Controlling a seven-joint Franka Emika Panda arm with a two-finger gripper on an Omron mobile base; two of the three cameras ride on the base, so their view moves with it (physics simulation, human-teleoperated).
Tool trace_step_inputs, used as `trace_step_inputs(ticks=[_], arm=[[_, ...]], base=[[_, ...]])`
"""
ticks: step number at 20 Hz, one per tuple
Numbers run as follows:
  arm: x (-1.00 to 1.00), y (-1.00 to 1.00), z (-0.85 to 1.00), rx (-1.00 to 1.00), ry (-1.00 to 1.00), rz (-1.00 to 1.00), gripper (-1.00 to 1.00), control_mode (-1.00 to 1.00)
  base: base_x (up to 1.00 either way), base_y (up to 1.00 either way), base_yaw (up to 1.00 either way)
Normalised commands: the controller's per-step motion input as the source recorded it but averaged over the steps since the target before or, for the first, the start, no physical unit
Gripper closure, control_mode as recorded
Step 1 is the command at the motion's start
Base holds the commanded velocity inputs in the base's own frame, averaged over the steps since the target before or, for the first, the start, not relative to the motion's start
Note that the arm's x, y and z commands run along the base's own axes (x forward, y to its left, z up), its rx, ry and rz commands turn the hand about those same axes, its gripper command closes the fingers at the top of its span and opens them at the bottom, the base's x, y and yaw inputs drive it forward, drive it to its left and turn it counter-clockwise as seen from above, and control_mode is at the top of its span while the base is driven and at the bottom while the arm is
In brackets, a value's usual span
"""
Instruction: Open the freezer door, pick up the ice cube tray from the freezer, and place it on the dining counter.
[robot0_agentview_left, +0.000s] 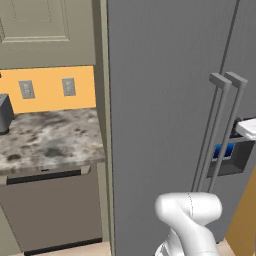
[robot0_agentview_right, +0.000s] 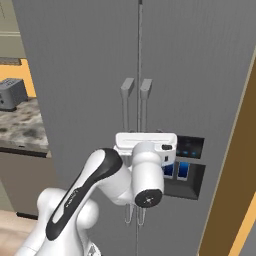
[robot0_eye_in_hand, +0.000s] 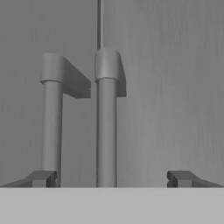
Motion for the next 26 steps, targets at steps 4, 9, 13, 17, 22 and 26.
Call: trace_step_inputs(ticks=[4, 9, 13, 17, 22, 26], arm=[[0.18, 0.13, 0.0, 0.0, 0.0, 0.0, -1.0, -1.0], [0.21, 0.0, 0.0, 0.0, -0.02, 0.0, -1.0, -1.0], [0.22, 0.0, 0.0, 0.0, -0.01, 0.0, -1.0, -1.0], [0.27, 0.0, 0.0, 0.0, 0.0, 0.0, -1.0, -1.0], [0.3, 0.0, 0.0, 0.0, 0.0, 0.0, -1.0, -1.0], [0.29, 0.0, 0.0, 0.0, 0.0, 0.0, -1.0, -1.0]], base=[[0.0, 0.0, 0.0], [0.0, 0.0, 0.0], [0.0, 0.0, 0.0], [0.0, 0.0, 0.0], [0.0, 0.0, 0.0], [0.0, 0.0, 0.0]])
